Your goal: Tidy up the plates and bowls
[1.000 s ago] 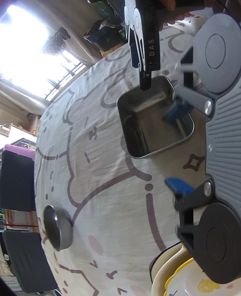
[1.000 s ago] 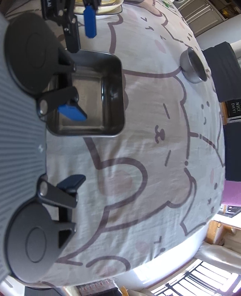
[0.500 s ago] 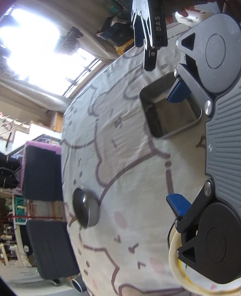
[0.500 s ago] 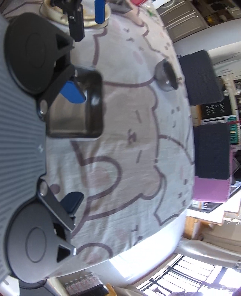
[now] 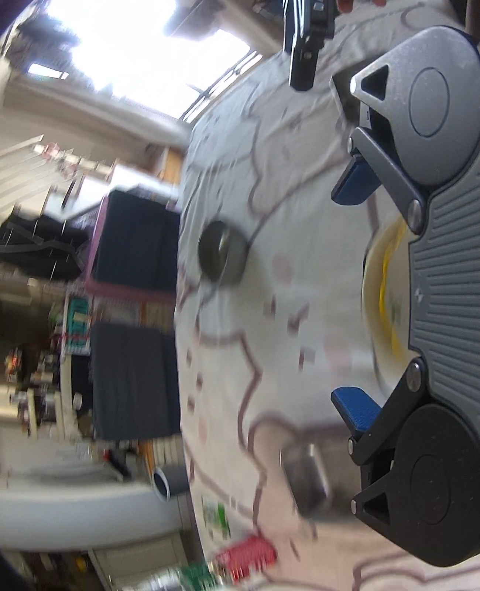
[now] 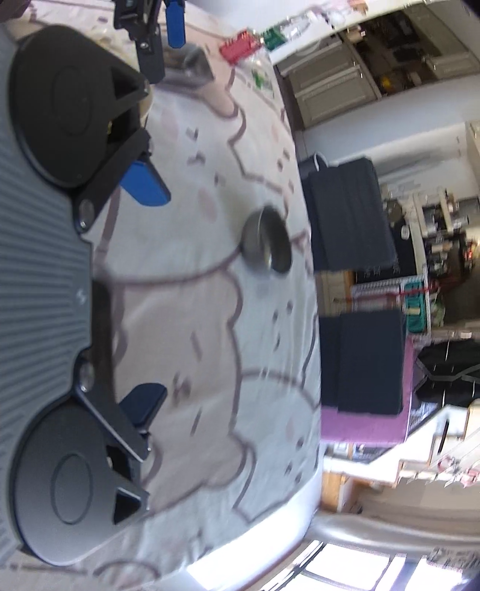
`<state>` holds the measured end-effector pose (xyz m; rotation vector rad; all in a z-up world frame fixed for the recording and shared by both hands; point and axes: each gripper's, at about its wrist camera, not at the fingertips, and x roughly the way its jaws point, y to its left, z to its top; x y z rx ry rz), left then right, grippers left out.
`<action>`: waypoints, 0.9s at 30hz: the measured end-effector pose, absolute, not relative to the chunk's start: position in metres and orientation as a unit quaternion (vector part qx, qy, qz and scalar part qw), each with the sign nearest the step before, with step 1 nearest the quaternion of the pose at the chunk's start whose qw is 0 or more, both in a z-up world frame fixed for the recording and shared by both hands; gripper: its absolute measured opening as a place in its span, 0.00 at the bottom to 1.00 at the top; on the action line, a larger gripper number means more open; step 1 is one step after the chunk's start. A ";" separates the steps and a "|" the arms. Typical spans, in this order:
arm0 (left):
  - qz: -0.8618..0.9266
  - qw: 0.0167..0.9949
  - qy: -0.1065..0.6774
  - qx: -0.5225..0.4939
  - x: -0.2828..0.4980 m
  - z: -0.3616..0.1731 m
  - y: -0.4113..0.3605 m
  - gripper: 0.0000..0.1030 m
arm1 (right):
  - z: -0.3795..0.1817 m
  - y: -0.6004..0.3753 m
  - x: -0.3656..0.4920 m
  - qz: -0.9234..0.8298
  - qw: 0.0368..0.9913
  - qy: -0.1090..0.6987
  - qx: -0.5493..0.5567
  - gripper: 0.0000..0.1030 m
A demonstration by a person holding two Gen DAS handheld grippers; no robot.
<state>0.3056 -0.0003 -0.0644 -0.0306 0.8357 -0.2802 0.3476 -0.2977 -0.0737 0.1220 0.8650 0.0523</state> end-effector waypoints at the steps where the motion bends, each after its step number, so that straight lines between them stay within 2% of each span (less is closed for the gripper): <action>1: -0.124 0.907 0.403 -0.018 0.308 -0.065 0.012 1.00 | -0.073 -0.287 0.352 0.033 0.906 0.417 0.057 1.00; 12: 0.005 0.911 0.405 -0.076 0.340 -0.088 0.131 1.00 | -0.085 -0.157 0.398 0.136 0.894 0.424 0.045 1.00; 27: 0.071 0.893 0.439 -0.073 0.398 -0.145 0.170 1.00 | -0.140 -0.013 0.441 0.213 0.849 0.482 -0.047 1.00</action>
